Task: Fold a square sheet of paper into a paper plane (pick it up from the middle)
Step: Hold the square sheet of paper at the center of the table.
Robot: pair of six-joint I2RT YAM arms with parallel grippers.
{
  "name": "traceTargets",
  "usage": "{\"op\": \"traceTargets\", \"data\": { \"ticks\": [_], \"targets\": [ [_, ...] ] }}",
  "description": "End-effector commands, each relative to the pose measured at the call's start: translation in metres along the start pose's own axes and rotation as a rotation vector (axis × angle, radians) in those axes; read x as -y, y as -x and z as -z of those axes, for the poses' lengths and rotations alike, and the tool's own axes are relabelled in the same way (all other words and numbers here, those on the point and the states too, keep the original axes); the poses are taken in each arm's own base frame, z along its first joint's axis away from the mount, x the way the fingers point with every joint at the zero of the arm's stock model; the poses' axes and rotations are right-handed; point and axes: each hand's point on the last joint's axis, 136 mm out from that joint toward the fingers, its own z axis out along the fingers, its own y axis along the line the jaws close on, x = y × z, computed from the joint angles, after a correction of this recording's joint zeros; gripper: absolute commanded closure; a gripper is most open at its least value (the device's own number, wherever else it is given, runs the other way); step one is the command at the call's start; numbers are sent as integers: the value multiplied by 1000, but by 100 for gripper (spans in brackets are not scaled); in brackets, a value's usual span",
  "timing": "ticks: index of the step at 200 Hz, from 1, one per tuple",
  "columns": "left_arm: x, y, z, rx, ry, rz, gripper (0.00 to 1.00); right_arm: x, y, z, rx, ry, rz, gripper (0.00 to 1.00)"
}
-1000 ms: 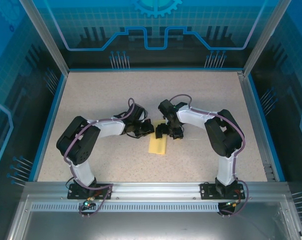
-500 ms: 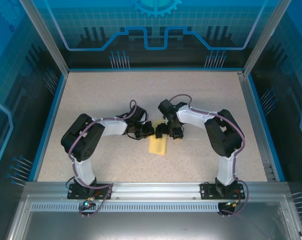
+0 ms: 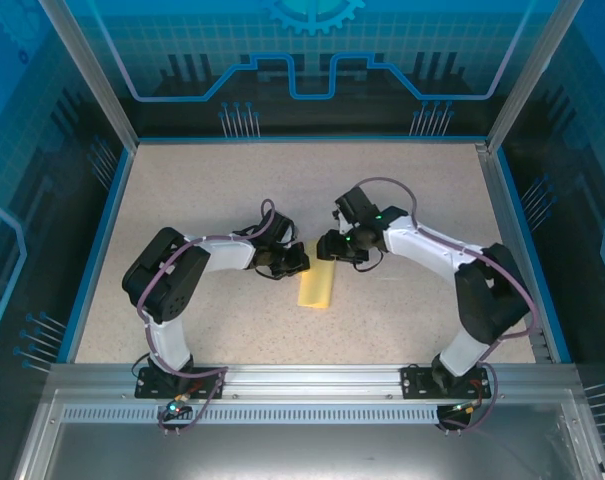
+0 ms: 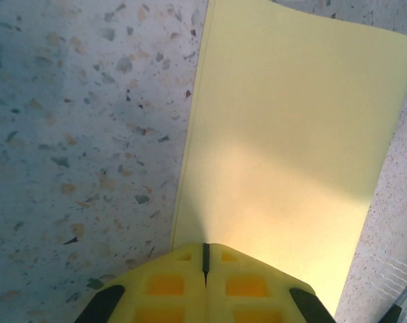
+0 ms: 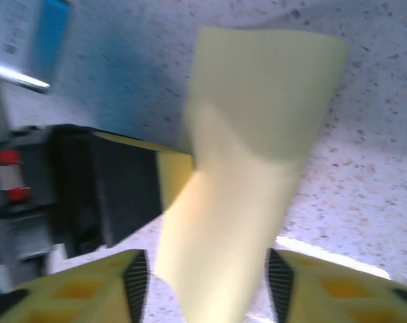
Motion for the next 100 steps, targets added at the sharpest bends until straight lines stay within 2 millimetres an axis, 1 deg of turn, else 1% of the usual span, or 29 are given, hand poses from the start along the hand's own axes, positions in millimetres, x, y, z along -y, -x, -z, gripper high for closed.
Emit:
{"op": "traceTargets", "data": {
  "ticks": [1, 11, 22, 50, 68, 100],
  "targets": [
    [-18, -11, -10, -47, 75, 2, 100, -21, -7, -10, -35, 172, 0, 70],
    [-18, -11, -10, -48, 76, 2, 100, -24, -12, -14, -54, 207, -3, 79],
    [-19, -11, -10, -48, 77, 3, 100, -22, -15, -20, -62, 215, -9, 83],
    [-19, -12, -10, -51, 80, 0, 100, -16, -23, -36, -101, 241, -27, 88],
    [-21, -12, -10, -52, 84, 2, 100, -11, -27, -41, -111, 239, -33, 88],
    [-20, -12, -11, -53, 84, 0, 100, 4, -33, -48, -132, 217, -49, 87]
  ]
}}
